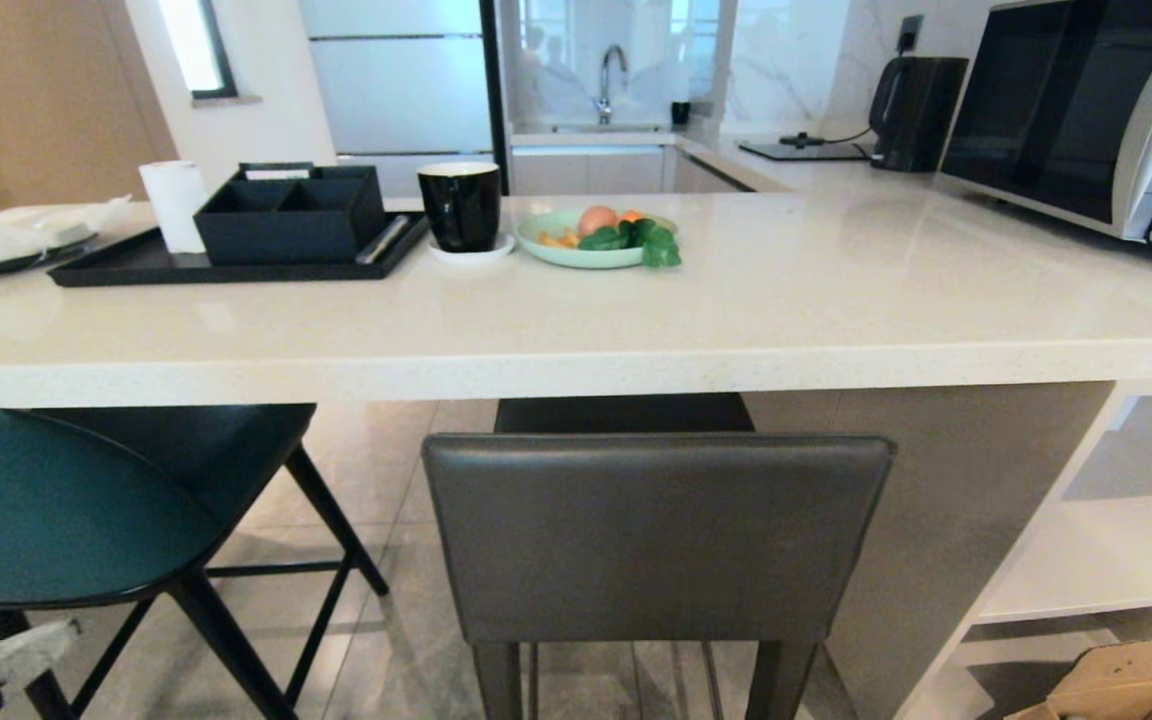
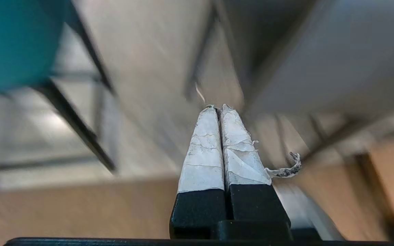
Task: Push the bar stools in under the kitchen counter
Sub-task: Pull the gray chair out from under the dining table
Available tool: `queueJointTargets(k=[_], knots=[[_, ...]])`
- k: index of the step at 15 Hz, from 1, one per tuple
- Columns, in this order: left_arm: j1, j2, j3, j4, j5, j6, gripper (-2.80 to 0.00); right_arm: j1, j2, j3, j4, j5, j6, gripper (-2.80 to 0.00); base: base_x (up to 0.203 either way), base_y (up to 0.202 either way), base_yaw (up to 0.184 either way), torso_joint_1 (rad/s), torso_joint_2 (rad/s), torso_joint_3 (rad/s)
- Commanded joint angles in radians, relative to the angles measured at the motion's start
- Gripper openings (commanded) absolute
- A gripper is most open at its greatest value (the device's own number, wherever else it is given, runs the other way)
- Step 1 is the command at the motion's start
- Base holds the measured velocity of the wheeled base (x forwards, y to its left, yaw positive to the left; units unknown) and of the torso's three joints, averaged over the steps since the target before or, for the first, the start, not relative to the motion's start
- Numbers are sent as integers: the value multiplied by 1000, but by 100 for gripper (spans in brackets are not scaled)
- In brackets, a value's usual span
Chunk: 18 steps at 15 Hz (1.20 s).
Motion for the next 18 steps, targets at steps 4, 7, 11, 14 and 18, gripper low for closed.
queueJointTargets(k=[4,7,11,14,18], knots=[[-21,294,35,-56,-76,-20,-280,4,300,-22,38,146,6,-280,0,0,0,0,0,0],[-72,449,83,-283,-76,-18,-280,8,391,-17,29,203,-2,-280,0,0,0,0,0,0],[-106,579,117,-495,-72,-19,-280,16,494,29,-126,208,-30,-280,0,0,0,0,0,0],[-156,606,116,-566,-75,-20,-280,18,598,67,-296,208,-57,-280,0,0,0,0,0,0],[-203,729,117,-688,-68,-20,-280,38,679,73,-443,207,-62,-280,0,0,0,0,0,0]])
